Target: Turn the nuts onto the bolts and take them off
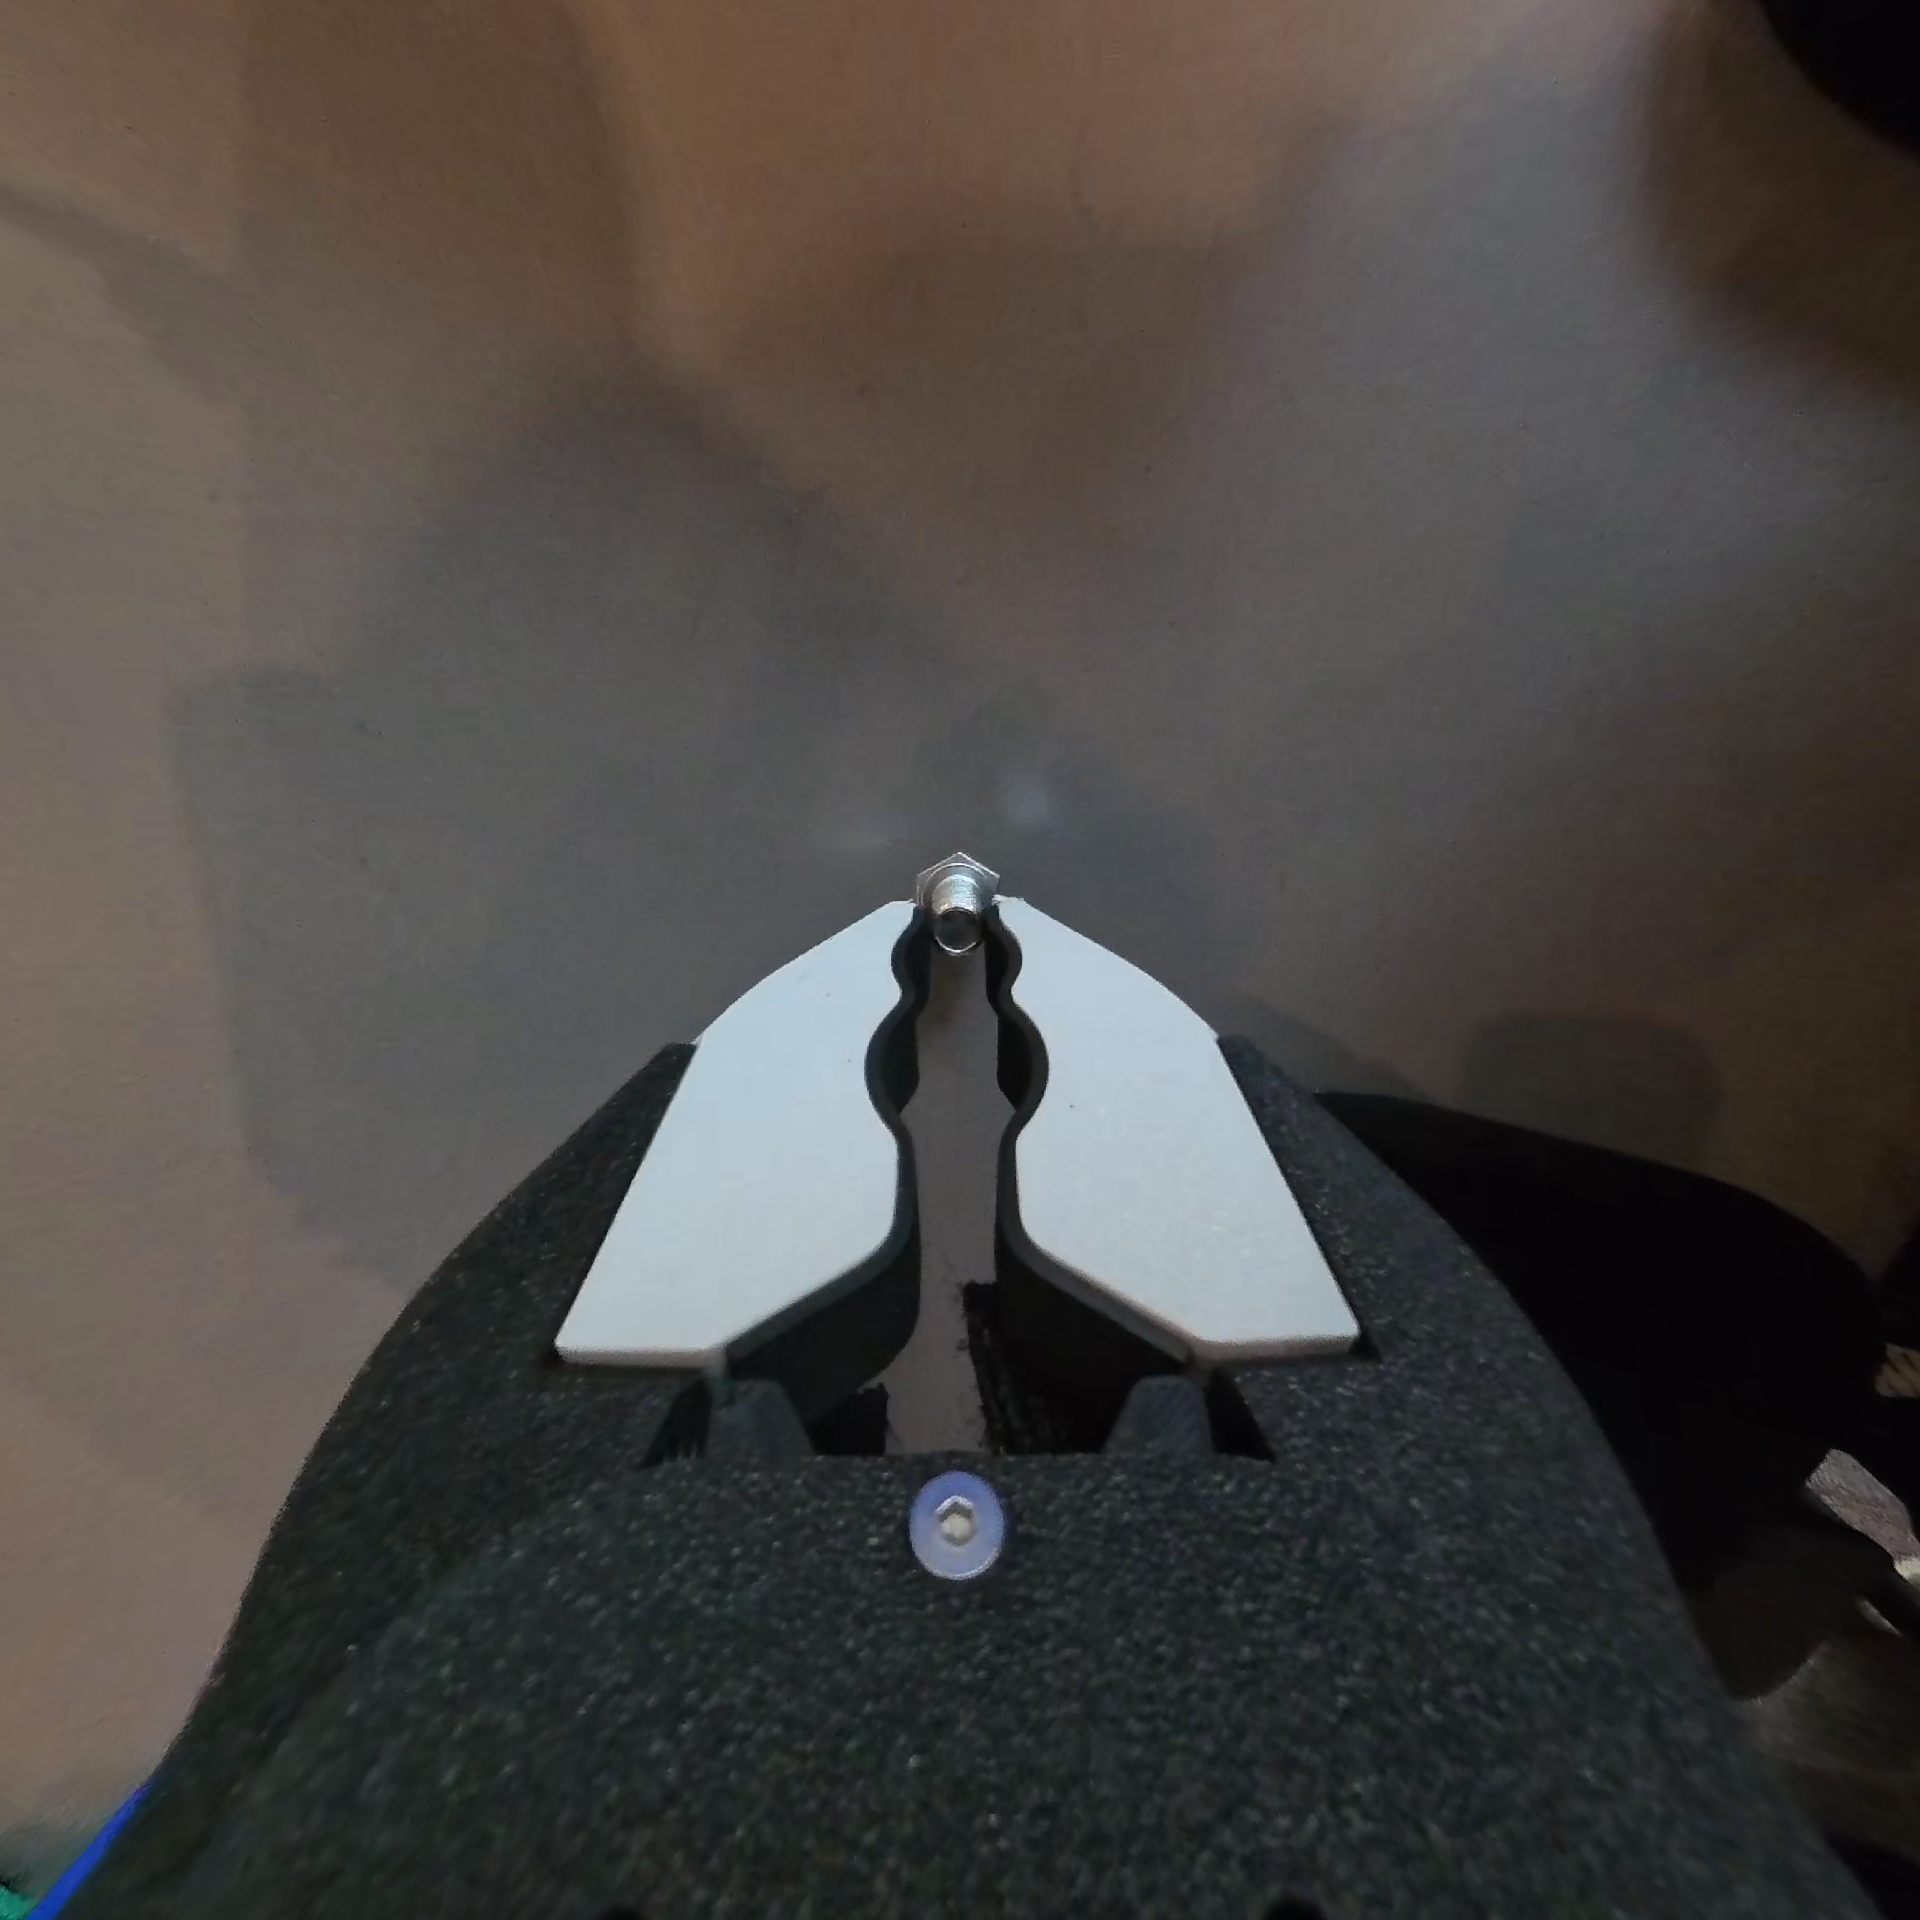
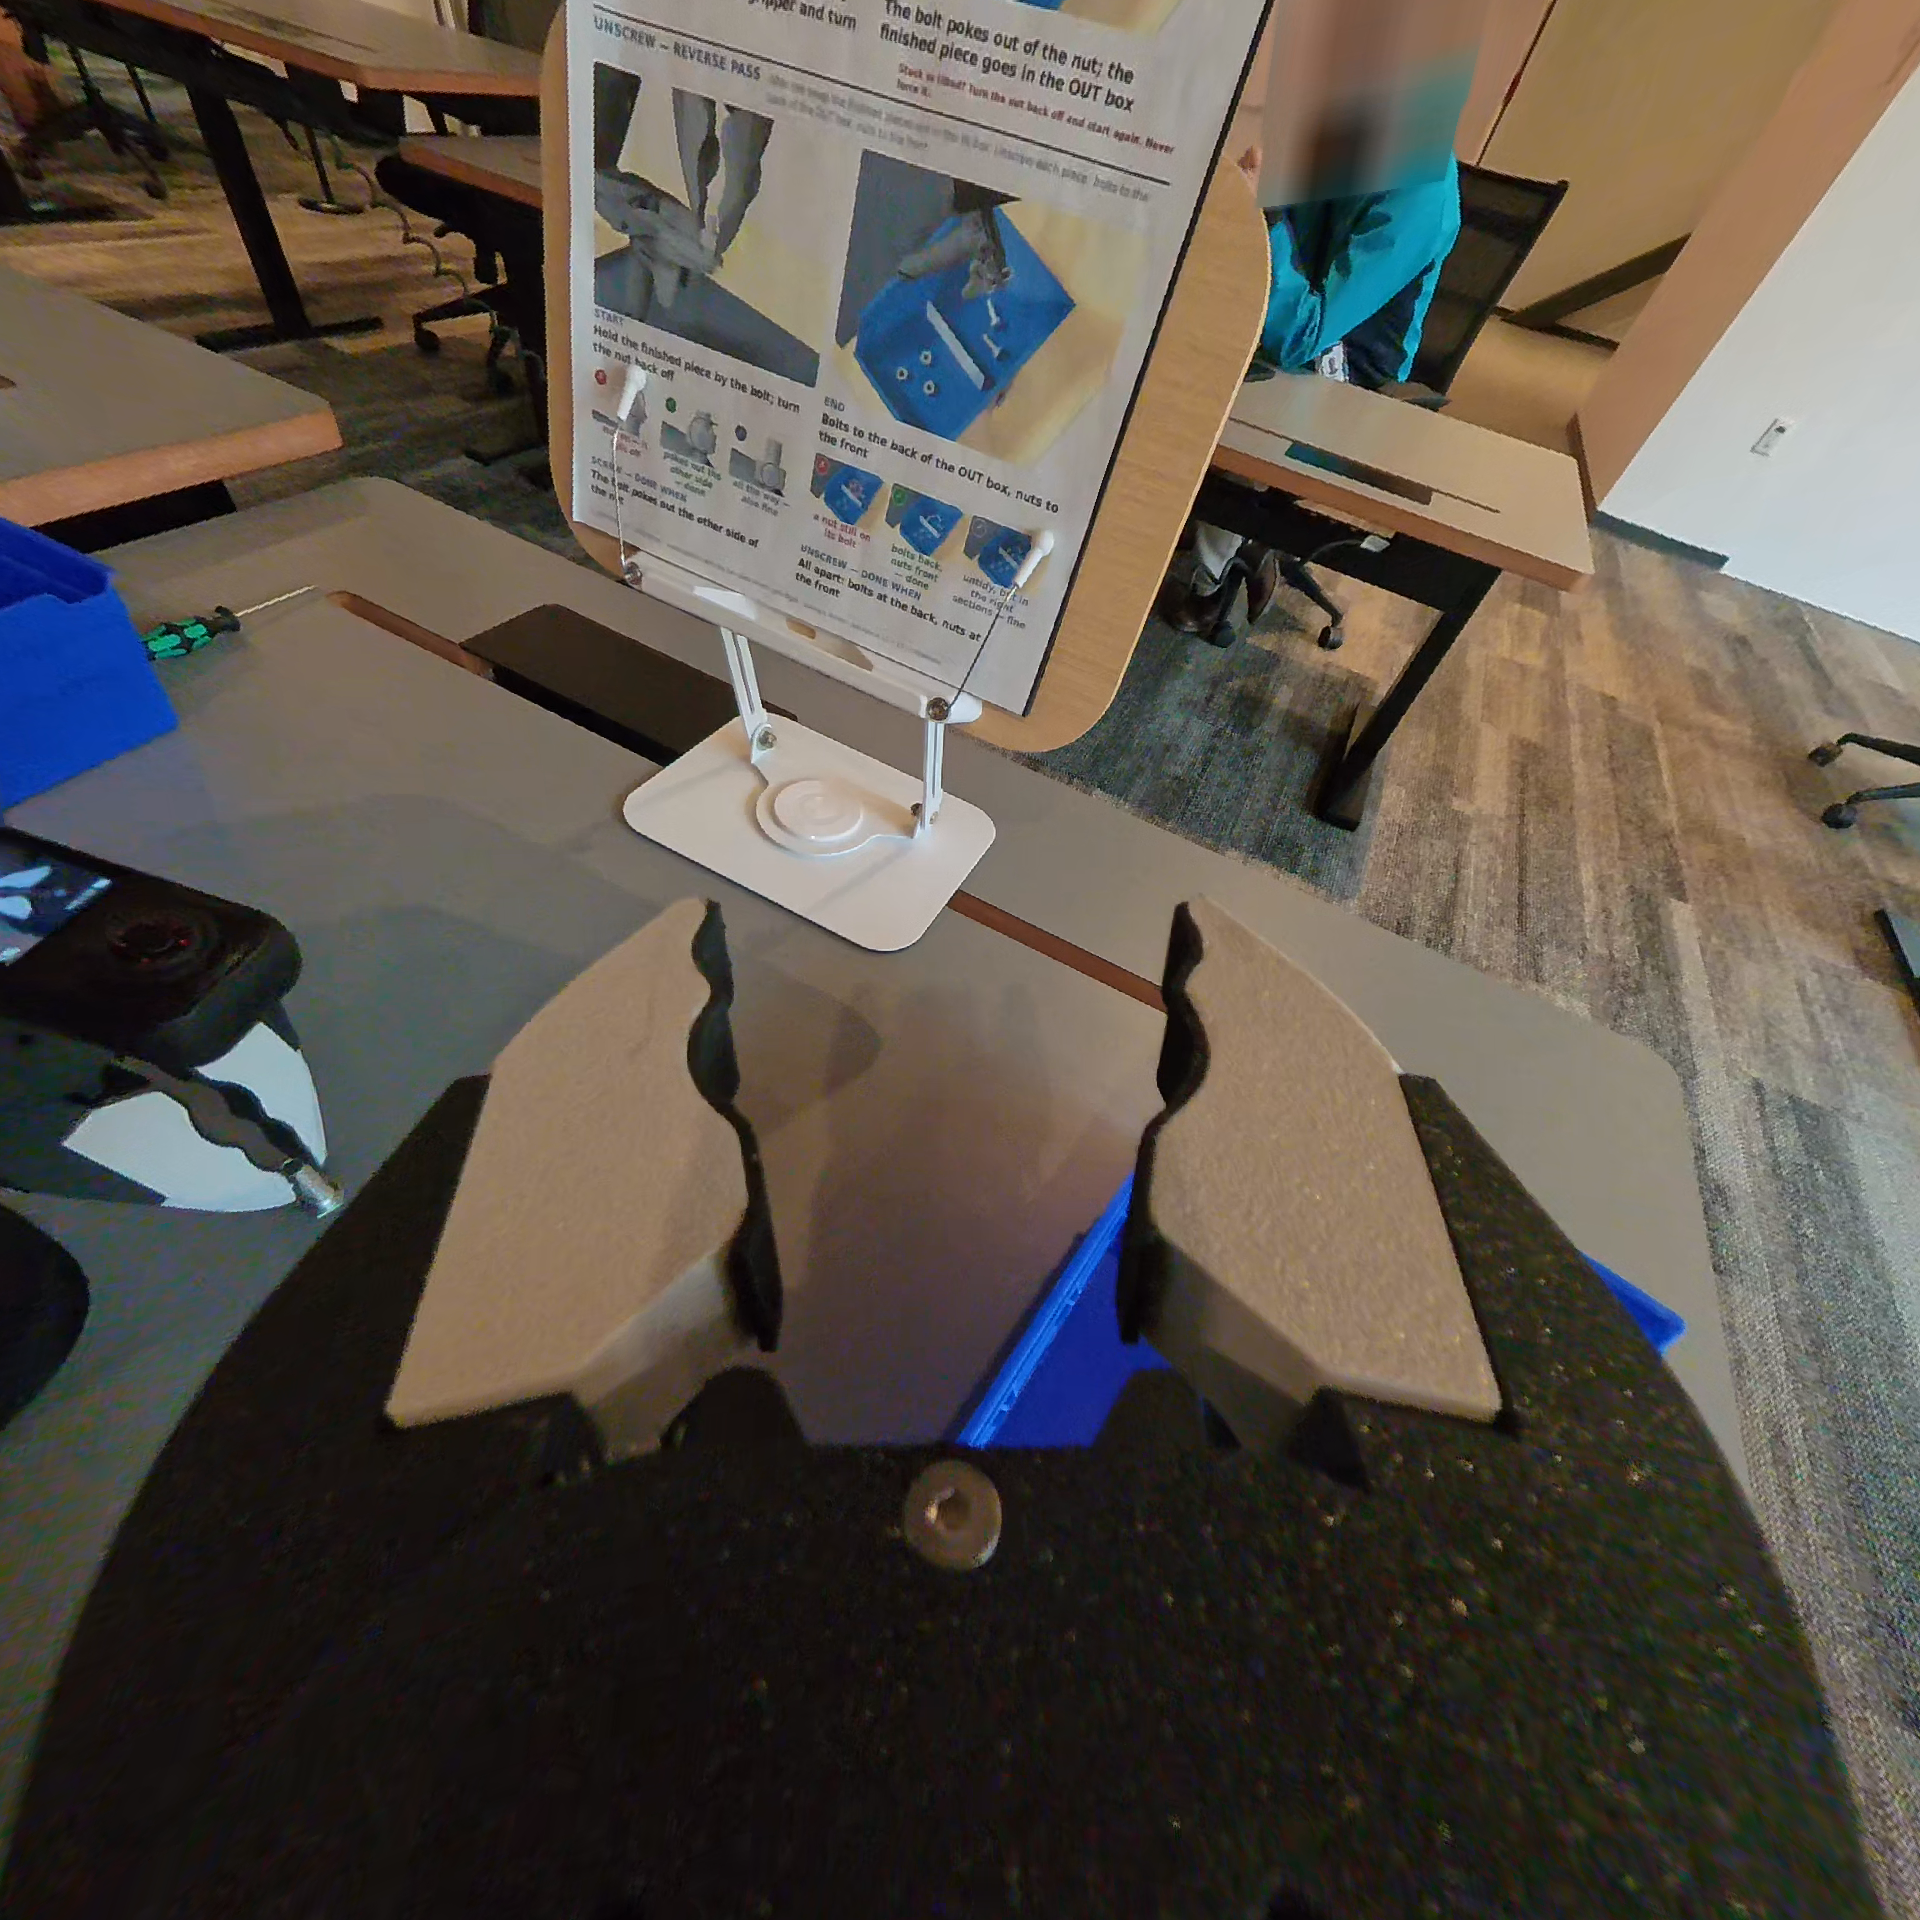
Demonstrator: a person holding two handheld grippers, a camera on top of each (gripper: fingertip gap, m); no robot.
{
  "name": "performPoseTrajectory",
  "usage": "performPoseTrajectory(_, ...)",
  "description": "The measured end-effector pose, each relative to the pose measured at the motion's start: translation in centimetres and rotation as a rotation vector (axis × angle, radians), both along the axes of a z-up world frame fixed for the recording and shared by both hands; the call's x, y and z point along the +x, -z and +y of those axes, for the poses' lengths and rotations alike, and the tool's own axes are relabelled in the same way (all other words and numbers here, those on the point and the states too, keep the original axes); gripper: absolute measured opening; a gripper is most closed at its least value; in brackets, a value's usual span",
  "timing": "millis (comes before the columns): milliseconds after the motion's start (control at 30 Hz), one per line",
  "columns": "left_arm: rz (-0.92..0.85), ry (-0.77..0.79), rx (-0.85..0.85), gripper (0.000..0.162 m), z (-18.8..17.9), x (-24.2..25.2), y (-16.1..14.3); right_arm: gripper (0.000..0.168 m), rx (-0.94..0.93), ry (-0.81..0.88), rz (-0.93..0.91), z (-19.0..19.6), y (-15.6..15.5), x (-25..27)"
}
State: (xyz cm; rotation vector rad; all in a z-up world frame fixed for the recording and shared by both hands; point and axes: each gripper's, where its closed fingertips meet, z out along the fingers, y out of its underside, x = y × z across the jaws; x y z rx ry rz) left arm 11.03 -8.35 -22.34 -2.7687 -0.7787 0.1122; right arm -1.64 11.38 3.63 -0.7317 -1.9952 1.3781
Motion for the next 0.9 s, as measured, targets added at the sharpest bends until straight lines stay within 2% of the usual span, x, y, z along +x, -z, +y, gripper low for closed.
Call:
performPoseTrajectory(300, -0.019, 0.004, 0.005, 0.010, 0.1, 0.2, 0.4, 0.080, 0.002, 0.006, -0.003, 0.1, 0.1, -0.2)
performPoseTrajectory(400, -0.018, -0.001, 0.016, 0.015, 0.1, 0.2, 0.3, 0.080, 0.003, 0.006, -0.004, 0.1, 0.1, -0.2)
performPoseTrajectory(700, 0.028, -0.046, 0.020, 0.052, -1.0, 0.5, -0.8, 0.080, 0.011, 0.011, -0.008, 0.2, 0.3, -0.3)
performPoseTrajectory(900, 0.135, -0.192, 0.082, 0.084, -3.9, 0.3, -3.5, 0.080, 0.014, 0.020, -0.019, 0.5, 0.6, -0.5)
